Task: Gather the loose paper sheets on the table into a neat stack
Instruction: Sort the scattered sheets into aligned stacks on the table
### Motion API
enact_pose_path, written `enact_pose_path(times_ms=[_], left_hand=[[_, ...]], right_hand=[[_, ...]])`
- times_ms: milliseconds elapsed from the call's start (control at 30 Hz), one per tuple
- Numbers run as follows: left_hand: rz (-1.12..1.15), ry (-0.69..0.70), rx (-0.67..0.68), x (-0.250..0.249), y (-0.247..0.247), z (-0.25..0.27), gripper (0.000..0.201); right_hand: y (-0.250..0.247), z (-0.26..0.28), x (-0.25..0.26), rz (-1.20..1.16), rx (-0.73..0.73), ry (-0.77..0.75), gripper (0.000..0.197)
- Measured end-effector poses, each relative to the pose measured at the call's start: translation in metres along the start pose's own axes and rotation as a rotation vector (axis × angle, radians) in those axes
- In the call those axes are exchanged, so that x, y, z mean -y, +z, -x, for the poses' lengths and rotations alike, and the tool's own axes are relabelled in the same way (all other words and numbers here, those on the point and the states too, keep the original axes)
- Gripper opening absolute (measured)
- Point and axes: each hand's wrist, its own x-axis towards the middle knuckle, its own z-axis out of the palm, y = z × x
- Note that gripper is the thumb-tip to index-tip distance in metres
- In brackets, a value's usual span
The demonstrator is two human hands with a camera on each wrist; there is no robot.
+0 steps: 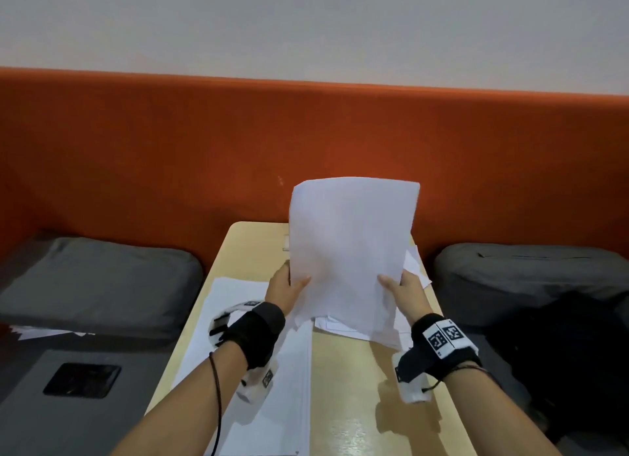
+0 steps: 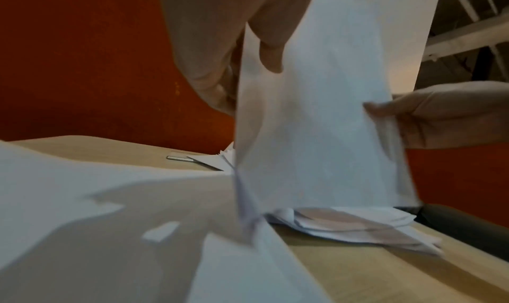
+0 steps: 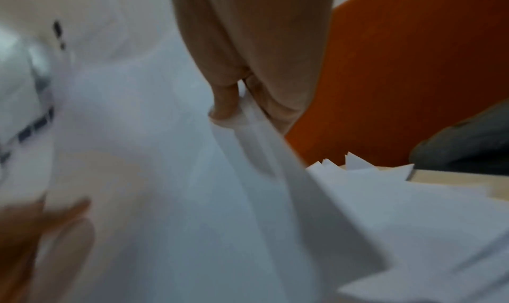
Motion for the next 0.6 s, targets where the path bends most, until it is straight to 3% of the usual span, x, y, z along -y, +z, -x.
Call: enact_pose_path(times_ms=[67,167,300,400,600], left_hand=[[0.047,0.019,-0.014,-0.003,-0.004,0.0,0.025],[0.142,0.079,-0.145,-0.017,-0.009,-0.009,0.019],[0.251,0.096,-0.282,-0.035,-0.02,-0.022,0.021],[0.275,0.095,-0.288,-0.042,-0.032,-0.024,0.02],[0.313,0.137,-0.267,-0.054,-0.042,-0.013,0.023]], right_hand=[[-0.004,0.002,0.018,-0.063,0.011,-0.034,0.021],[-0.006,0.002,0.035,-0.077,0.048,-0.104,0.022],[-0.004,0.007,0.023,0.011,0.21,-0.031,0.023],[-0.004,0.01,0.017,-0.034,0.313,0.051,0.026],[-0.004,0.006,0.02,-0.074,0.318,0.099,0.017]])
